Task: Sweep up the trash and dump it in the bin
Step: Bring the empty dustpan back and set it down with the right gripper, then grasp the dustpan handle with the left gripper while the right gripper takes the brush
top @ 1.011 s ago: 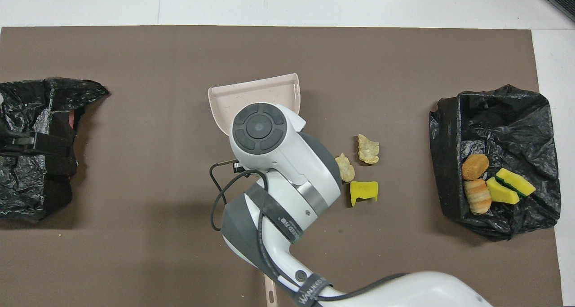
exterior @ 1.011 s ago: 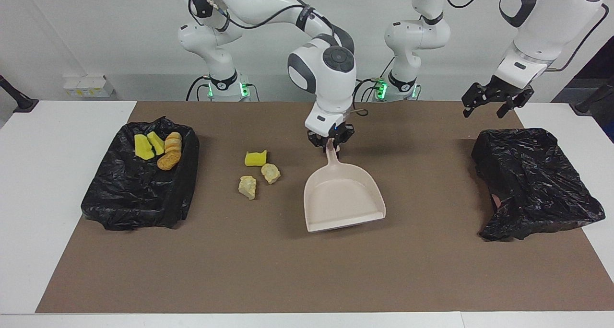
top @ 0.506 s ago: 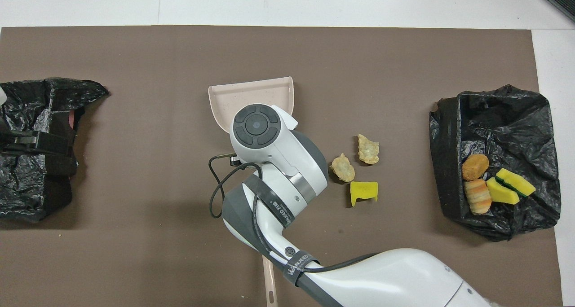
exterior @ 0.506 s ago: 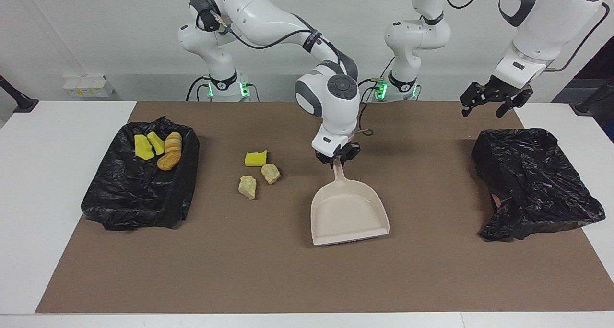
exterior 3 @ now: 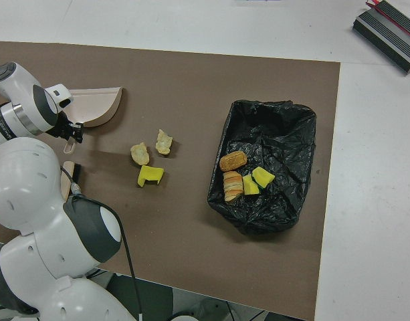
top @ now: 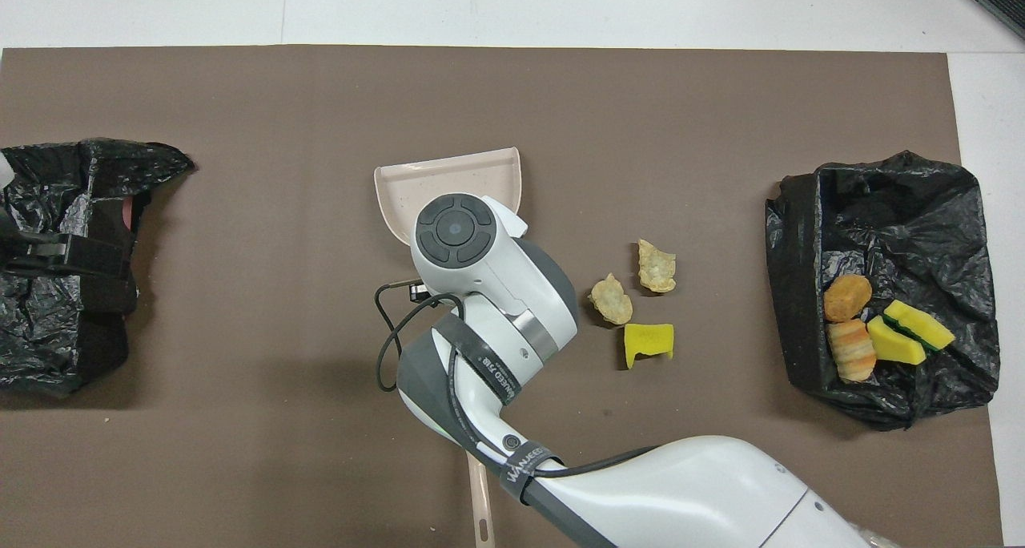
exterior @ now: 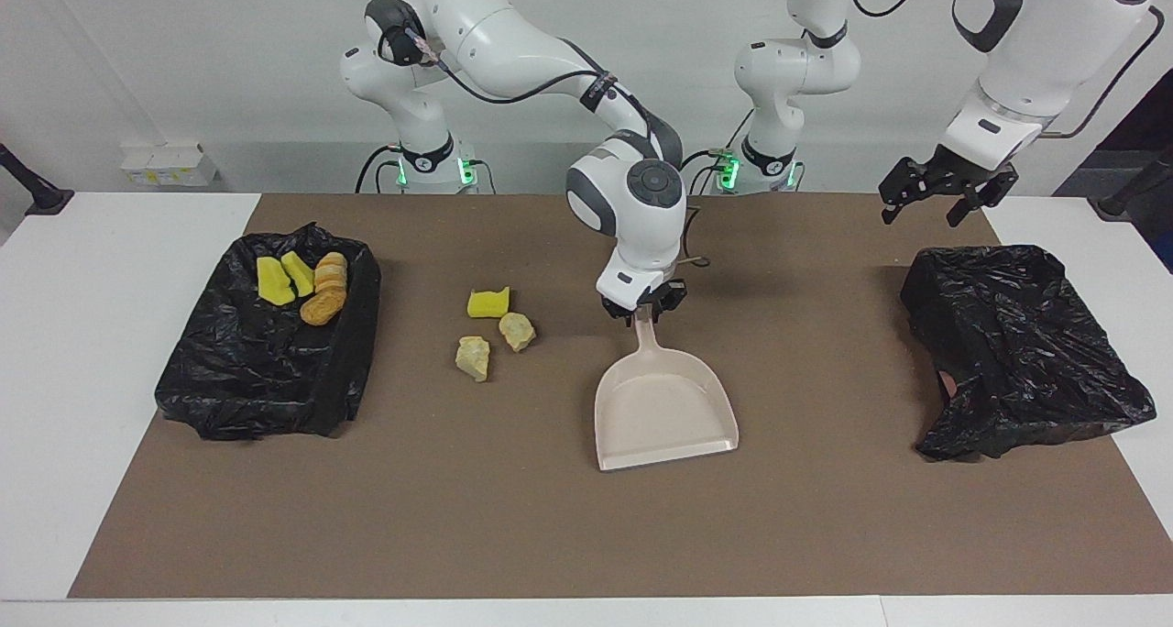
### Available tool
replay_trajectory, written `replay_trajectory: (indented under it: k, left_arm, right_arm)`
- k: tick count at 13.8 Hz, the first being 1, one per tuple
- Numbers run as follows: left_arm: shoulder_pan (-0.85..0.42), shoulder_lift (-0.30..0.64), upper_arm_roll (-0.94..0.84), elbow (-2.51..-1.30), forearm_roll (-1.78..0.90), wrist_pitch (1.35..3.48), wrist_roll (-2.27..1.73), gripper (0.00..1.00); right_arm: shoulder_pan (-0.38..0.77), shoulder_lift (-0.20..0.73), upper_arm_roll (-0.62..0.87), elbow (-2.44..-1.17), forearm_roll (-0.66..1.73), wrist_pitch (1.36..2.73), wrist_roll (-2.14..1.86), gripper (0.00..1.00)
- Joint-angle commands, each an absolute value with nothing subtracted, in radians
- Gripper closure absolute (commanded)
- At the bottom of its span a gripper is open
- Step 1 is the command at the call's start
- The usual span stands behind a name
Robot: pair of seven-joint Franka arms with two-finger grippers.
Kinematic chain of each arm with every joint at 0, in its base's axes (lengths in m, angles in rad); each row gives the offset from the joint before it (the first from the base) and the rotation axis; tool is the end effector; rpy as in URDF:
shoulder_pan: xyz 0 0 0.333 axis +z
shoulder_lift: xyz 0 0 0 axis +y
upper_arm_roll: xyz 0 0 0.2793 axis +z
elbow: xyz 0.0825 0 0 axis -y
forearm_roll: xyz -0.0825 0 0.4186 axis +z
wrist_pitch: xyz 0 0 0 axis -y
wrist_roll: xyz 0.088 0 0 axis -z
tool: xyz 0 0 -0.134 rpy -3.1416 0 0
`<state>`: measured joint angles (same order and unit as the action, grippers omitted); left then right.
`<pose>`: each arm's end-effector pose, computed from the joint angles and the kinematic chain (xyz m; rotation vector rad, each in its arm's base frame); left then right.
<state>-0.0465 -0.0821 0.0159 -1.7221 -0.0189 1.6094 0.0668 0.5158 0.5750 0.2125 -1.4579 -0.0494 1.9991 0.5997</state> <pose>0.5661 -0.0196 0.5349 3.1169 -0.1504 -0.0472 0.5493 0.4603 0.2802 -3.0922 -0.1820 0.0931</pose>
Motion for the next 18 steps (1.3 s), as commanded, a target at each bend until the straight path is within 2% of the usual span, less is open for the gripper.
replay_trajectory:
  k: [1,5,9,13,16,18]
  left_arm:
    - [-0.061,-0.077,0.025,-1.707,-0.002,1.598,0.077,0.0]
    - [-0.078,-0.066,0.025,-1.703,0.002,1.594,0.075,0.0]
    - [-0.158,-0.028,0.025,-1.698,-0.003,1.621,0.072,0.0]
    - [-0.271,0.034,0.025,-1.701,-0.008,1.698,0.032,0.0]
    - [-0.354,0.101,0.025,-1.706,-0.011,1.781,-0.076,0.0]
    - [-0.396,0.15,0.025,-1.701,-0.064,1.821,-0.152,0.0]
  right_arm:
    - [0.503,0.494,0.219,-1.47,-0.022,1.918,0.574,0.0]
    - [0.465,0.375,0.218,-1.499,0.06,1.764,0.439,0.0]
    - [0.498,0.203,0.219,-1.71,0.198,1.764,0.433,0.0]
    - [0.612,-0.013,0.219,-2.104,0.262,1.992,0.453,0.0]
    - [0.687,-0.025,0.219,-2.198,0.273,2.06,0.489,0.0]
    - [0.724,-0.018,0.219,-2.256,0.273,2.152,0.515,0.0]
